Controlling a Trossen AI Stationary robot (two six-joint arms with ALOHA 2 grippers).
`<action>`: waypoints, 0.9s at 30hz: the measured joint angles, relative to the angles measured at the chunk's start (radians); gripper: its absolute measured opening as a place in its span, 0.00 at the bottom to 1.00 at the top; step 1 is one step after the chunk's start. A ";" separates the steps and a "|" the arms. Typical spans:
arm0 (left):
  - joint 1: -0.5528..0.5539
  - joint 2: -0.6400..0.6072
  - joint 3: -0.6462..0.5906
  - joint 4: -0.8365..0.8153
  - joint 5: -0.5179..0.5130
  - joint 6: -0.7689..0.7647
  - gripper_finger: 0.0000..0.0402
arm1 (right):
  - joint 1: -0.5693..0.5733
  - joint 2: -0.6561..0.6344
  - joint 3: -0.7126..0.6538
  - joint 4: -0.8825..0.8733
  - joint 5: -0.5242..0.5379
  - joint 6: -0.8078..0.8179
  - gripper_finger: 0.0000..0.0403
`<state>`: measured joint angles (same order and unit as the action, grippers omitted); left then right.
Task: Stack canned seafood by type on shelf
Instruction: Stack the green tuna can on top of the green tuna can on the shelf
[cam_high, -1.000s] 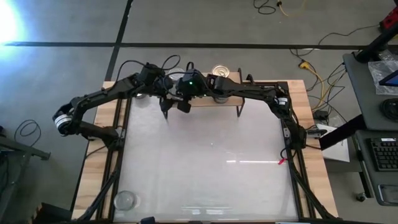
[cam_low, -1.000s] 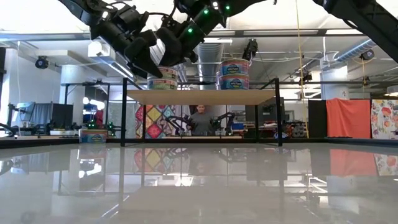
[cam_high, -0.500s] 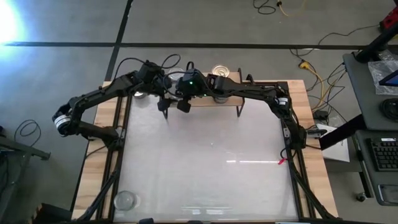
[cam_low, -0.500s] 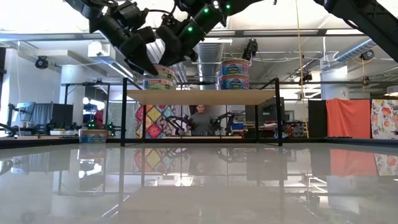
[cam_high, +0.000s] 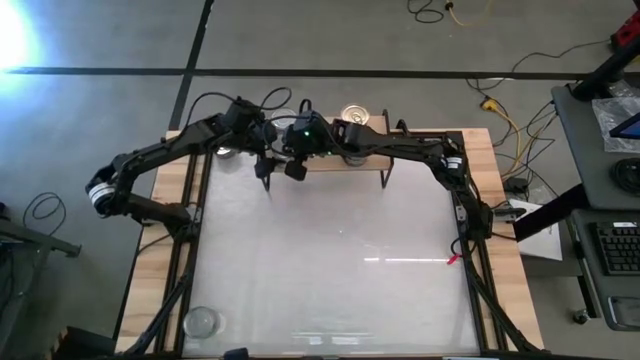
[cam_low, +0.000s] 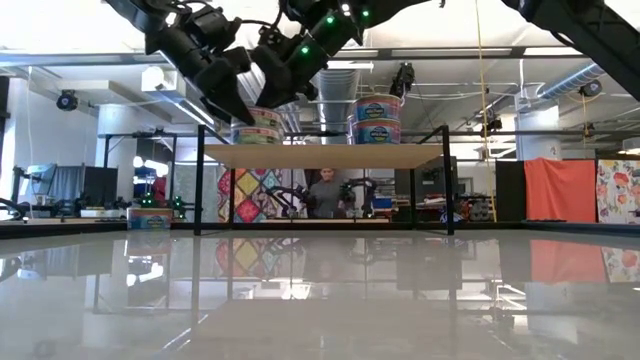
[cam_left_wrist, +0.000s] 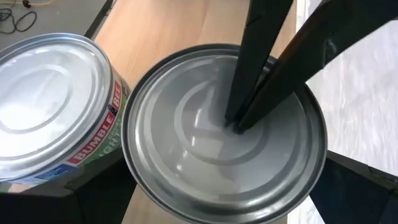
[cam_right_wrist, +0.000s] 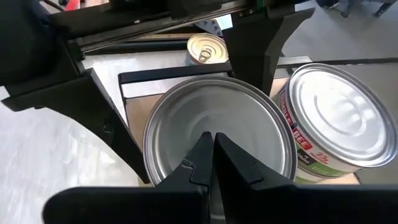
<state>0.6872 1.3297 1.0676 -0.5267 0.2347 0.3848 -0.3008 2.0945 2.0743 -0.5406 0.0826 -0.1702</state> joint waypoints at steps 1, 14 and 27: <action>0.000 0.002 0.000 0.002 0.000 -0.001 0.98 | 0.000 0.000 0.007 -0.002 0.000 -0.005 0.03; 0.001 0.009 0.000 0.013 0.018 0.022 0.92 | -0.001 -0.001 -0.001 -0.007 -0.004 -0.027 0.03; -0.001 0.009 0.032 -0.037 0.017 0.026 0.98 | -0.003 -0.003 0.000 -0.058 -0.013 -0.050 0.03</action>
<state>0.6861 1.3392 1.0994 -0.5637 0.2520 0.4110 -0.3039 2.0910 2.0747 -0.5988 0.0699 -0.2202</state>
